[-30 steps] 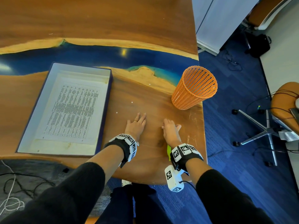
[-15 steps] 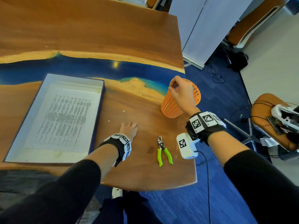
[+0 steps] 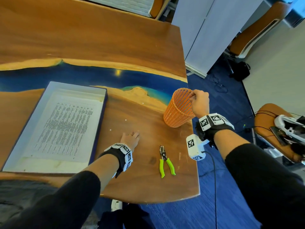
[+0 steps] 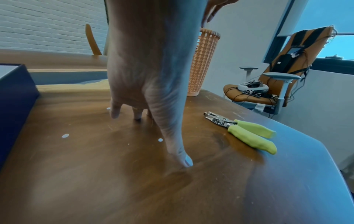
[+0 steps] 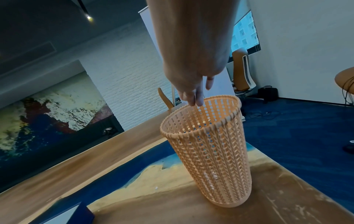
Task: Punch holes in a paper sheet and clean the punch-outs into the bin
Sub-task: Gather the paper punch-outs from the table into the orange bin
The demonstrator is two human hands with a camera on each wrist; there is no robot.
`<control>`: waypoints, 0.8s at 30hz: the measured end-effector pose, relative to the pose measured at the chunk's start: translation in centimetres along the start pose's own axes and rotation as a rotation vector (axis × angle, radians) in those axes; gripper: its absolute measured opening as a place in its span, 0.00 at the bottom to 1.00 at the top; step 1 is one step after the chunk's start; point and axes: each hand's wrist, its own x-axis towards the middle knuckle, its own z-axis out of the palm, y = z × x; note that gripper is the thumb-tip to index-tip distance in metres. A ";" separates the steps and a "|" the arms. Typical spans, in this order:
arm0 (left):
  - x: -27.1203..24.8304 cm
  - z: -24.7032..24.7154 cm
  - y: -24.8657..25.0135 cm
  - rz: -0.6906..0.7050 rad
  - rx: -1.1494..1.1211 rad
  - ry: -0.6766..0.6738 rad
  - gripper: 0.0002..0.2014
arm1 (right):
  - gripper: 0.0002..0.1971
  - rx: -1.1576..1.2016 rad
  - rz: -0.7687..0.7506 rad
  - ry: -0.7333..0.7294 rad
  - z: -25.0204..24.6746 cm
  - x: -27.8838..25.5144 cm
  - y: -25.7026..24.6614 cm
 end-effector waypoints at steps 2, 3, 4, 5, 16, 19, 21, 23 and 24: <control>-0.3 0.2 -0.4 0.014 -0.008 0.031 0.54 | 0.05 0.013 -0.021 0.023 -0.2 -0.1 -0.6; -0.6 0.3 -0.6 0.013 -0.003 0.059 0.57 | 0.05 0.027 -0.052 0.039 -0.3 -0.2 -1.2; -1.0 0.5 -0.9 -0.007 0.003 0.092 0.58 | 0.06 0.044 -0.098 0.053 -0.2 -0.4 -2.0; -1.3 0.8 -1.3 -0.038 0.006 0.123 0.57 | 0.07 0.063 -0.151 0.060 0.0 -0.6 -2.9; -3.8 4.7 -4.4 -0.166 -0.032 0.053 0.63 | 0.05 -0.008 -0.390 -0.492 11.9 -7.0 -7.6; -3.9 5.2 -4.3 -0.153 -0.026 0.060 0.60 | 0.06 -0.049 -0.333 -0.666 14.7 -10.4 -5.7; -4.0 5.1 -4.0 -0.170 0.006 0.034 0.62 | 0.09 -0.082 -0.298 -0.744 15.8 -12.3 -4.5; -4.1 5.1 -3.8 -0.182 -0.009 0.026 0.53 | 0.11 -0.117 -0.297 -0.747 16.6 -13.6 -3.8; -4.1 5.0 -3.7 -0.180 -0.031 0.035 0.45 | 0.11 -0.126 -0.312 -0.733 16.9 -14.1 -3.7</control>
